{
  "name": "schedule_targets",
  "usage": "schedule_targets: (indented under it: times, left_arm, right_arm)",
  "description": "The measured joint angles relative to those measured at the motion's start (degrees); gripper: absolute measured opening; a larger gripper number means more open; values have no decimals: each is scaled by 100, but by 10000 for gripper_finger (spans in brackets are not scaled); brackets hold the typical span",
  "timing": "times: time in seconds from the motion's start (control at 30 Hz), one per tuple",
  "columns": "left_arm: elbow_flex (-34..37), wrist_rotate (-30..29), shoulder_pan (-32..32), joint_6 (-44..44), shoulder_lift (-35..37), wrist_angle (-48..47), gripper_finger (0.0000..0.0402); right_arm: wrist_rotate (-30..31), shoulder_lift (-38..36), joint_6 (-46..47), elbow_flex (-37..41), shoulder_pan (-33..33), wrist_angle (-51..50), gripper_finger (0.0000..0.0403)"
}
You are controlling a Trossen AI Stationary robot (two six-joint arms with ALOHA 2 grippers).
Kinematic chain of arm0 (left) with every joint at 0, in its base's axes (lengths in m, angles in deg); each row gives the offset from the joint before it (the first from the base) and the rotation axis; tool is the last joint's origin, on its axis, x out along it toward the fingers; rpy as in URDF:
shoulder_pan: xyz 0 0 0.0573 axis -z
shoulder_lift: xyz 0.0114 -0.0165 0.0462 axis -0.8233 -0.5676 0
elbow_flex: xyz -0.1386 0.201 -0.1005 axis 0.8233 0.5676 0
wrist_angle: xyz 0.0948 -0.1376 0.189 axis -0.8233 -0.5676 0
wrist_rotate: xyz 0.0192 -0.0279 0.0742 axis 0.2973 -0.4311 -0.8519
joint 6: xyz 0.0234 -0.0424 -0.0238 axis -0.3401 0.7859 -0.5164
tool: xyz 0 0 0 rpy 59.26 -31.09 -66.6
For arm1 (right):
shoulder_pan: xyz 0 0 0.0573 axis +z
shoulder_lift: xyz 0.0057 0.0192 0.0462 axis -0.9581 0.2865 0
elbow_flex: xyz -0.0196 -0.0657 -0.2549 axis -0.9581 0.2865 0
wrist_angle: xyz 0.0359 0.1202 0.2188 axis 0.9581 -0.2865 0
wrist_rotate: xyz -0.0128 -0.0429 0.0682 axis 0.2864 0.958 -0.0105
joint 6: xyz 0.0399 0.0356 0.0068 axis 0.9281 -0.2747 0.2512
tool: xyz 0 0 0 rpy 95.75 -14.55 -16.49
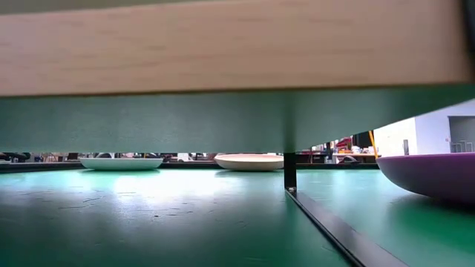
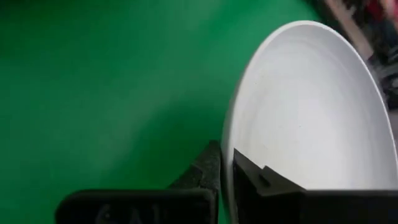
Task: Place and stack plates onto a shelf
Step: Stack the bottom white plate on top of the pink plate on the shelf
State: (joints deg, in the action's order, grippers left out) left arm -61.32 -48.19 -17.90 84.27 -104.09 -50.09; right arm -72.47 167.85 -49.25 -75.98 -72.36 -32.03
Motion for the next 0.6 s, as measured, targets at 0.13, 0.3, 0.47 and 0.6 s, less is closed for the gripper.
schedule_targets:
  times: [0.13, 0.3, 0.47, 0.6]
  left_arm:
    - [-2, 2, 9, -355, -201, 94, 200]
    - [-2, -101, -113, -1315, -465, 579, 200]
    - [-2, -166, -329, -2324, -457, 1242, 207]
    - [-2, -229, -393, -3238, -460, 1677, 240]
  right_arm:
    - [2, -623, 14, -4, 218, -347, 6]
    - [-19, -1232, 24, -6, 607, -505, 3]
    - [-34, -1454, 178, -4, 909, -571, 3]
    - [-84, -1454, 232, -4, 1009, -617, 3]
